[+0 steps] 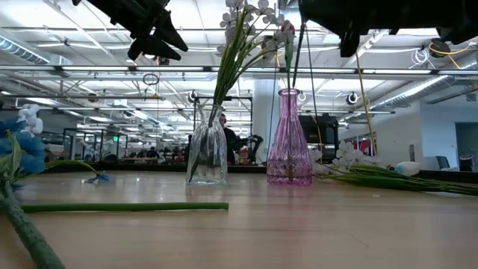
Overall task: Sort flowers into vase by color
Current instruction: Put the top blue flowers into the pink vase
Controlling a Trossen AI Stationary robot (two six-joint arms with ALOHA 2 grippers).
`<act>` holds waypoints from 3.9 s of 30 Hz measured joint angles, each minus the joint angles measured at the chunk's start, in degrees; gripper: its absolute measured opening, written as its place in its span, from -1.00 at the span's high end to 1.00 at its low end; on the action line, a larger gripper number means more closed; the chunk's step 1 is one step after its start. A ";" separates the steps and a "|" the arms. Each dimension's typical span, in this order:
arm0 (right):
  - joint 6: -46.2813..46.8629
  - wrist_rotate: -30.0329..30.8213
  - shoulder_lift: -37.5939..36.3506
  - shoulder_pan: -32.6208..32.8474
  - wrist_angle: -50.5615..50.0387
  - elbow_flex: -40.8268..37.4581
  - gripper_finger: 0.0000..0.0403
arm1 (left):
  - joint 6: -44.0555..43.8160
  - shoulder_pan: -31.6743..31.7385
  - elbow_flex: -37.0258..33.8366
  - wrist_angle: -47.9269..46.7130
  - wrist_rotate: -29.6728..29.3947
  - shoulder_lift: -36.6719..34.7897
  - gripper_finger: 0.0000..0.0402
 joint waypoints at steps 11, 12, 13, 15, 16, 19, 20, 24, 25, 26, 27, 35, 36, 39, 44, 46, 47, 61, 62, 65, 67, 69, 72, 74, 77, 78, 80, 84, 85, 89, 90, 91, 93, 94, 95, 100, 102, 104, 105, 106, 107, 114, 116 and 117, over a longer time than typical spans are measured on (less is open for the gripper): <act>2.65 0.35 6.62 -0.48 0.16 0.00 1.00 | 0.02 -0.02 0.00 -0.07 0.02 0.00 0.15; 2.73 0.37 6.99 -0.50 0.45 0.00 1.00 | 0.02 -0.04 0.00 -0.07 0.02 0.00 0.15; 2.73 0.39 7.33 -0.50 0.58 0.00 0.99 | 0.02 -0.07 0.00 -0.07 0.02 0.00 0.15; 2.50 0.40 7.93 -0.50 0.45 0.00 0.98 | 0.04 -0.07 0.00 -0.07 0.02 0.00 0.15; 2.46 0.40 8.34 -0.50 0.48 0.00 0.98 | 0.04 -0.07 0.00 -0.07 0.02 0.00 0.15; 2.10 0.32 9.59 -0.88 0.46 0.00 0.98 | 0.06 -0.07 0.00 -0.07 0.02 0.00 0.15; 2.14 0.35 10.07 -1.08 0.42 0.00 0.98 | 0.06 -0.07 0.00 -0.07 0.02 0.00 0.15; 2.49 0.13 10.99 -1.75 0.49 0.00 0.97 | 0.06 -0.07 0.00 -0.05 0.03 0.00 0.15; 2.56 0.08 11.01 -1.92 0.49 0.00 0.97 | 0.06 -0.07 0.00 -0.05 0.03 0.00 0.15; 2.62 -0.04 11.03 -1.92 0.98 0.00 0.97 | 0.06 -0.07 0.00 -0.06 0.03 0.00 0.15; 2.66 -0.12 10.85 -1.92 2.08 0.00 0.97 | 0.06 -0.07 0.00 -0.07 0.02 0.00 0.15; -2.72 -1.52 4.53 -1.51 6.77 0.02 0.97 | 0.08 -0.07 0.00 -0.09 0.04 0.00 0.15; -3.65 -1.50 3.40 -1.51 6.93 0.02 0.97 | 0.08 -0.07 0.00 -0.11 0.04 0.00 0.15; -6.47 -1.12 0.84 -1.52 6.33 0.04 0.97 | 0.45 -0.07 0.00 -0.09 0.04 0.00 0.15; -5.79 1.49 0.39 -1.66 0.75 0.11 0.97 | 1.00 -0.07 0.00 -0.11 0.04 0.00 0.15; -3.75 1.53 1.63 -1.66 0.45 0.11 0.97 | 1.52 -0.07 0.00 -0.11 0.06 0.00 0.15; -3.38 1.53 2.20 -1.66 0.39 0.11 0.97 | 1.52 -0.07 0.00 -0.09 0.04 0.00 0.15; -0.48 1.73 10.81 -1.66 -0.31 0.11 0.97 | 0.13 -0.07 0.00 -0.07 0.07 0.00 0.15; -0.46 1.73 11.22 -1.70 -0.51 0.11 0.97 | 0.09 -0.07 0.00 -0.07 0.07 0.00 0.15; -0.39 1.69 12.11 -2.03 -1.88 0.11 0.95 | -0.04 -0.07 0.00 -0.06 0.07 0.00 0.15; -0.42 1.71 12.60 -2.09 -2.41 0.11 0.92 | -0.06 -0.07 0.00 -0.04 0.07 0.00 0.15; -0.46 1.64 13.07 -2.29 -2.48 0.10 0.88 | -0.07 -0.18 0.00 -0.02 0.07 0.00 0.15; -0.43 1.55 13.12 -2.29 -2.67 0.09 0.82 | -0.07 -0.24 0.00 0.07 0.07 0.00 0.15; -0.42 1.54 13.07 -2.29 -2.63 0.09 0.78 | -0.07 -0.24 0.00 0.09 0.07 0.00 0.15; -0.42 1.42 12.36 -2.29 -2.55 0.04 0.71 | -0.09 -0.24 0.00 0.09 0.07 0.00 0.15; -0.42 1.44 12.19 -2.29 -2.51 0.04 0.68 | -0.09 -0.28 0.00 0.07 0.07 0.00 0.15; -0.42 1.38 11.81 -2.29 -2.72 0.04 0.62 | -0.07 -0.50 0.00 0.06 0.07 0.00 0.15; 1.69 1.34 10.66 -2.29 -3.11 0.04 0.45 | -0.05 -0.61 0.00 0.01 0.10 0.01 0.15; 2.30 1.35 10.33 -2.29 -3.64 0.04 0.41 | -0.05 -0.61 0.00 0.00 0.34 0.00 0.15; 4.19 1.34 7.78 -2.29 -7.49 0.04 0.23 | -0.05 -0.63 0.00 -0.08 1.92 0.00 0.15; 4.28 1.34 6.82 -2.29 -8.01 0.04 0.19 | -0.05 -0.66 0.00 -0.11 2.39 0.00 0.15; 4.32 1.34 5.68 -2.29 -8.63 0.04 0.15 | -0.03 -0.63 0.00 -0.09 2.83 0.02 0.15; 4.30 1.38 3.08 -2.29 -10.26 0.04 0.09 | -0.03 -0.63 0.00 -0.13 3.10 0.02 0.15; 4.28 1.51 1.82 -2.29 -10.97 0.04 0.06 | -0.03 -0.63 0.00 -0.13 3.10 0.01 0.15; 4.30 1.75 0.29 -2.29 -12.22 0.04 0.04 | -0.03 -0.63 0.00 -0.13 3.10 0.02 0.15; 4.72 2.82 -7.40 -2.29 -20.64 0.04 0.02 | -0.01 -0.61 0.00 -0.18 3.10 0.02 0.15; 5.31 2.82 -10.62 -2.29 -24.72 0.04 0.03 | 0.03 -0.63 0.00 -0.36 3.10 0.00 0.15; 7.10 2.82 -13.64 -2.29 -28.49 0.04 0.04 | 0.21 -0.61 0.00 -0.64 3.10 -0.12 0.15; 7.99 2.82 -14.95 -2.29 -30.13 0.04 0.06 | 0.25 -0.62 0.00 -0.84 3.10 -0.25 0.15; 8.75 2.81 -16.21 -2.29 -31.52 0.04 0.07 | 0.24 -0.63 0.00 -0.85 3.10 -0.45 0.15; 9.18 2.79 -17.40 -2.28 -32.84 0.05 0.09 | 0.24 -0.61 0.00 -0.98 3.10 -0.72 0.15; 9.79 2.60 -20.94 -2.25 -48.37 6.39 0.24 | 0.13 -1.08 0.00 -2.21 3.10 -3.50 0.15; 10.10 2.78 -20.52 -2.32 -57.18 10.78 0.30 | 0.13 -1.35 0.00 -2.17 3.10 -4.51 0.15; 10.67 2.94 -20.07 -2.39 -62.07 13.23 0.34 | 0.13 -1.36 0.00 -2.19 3.10 -5.01 0.15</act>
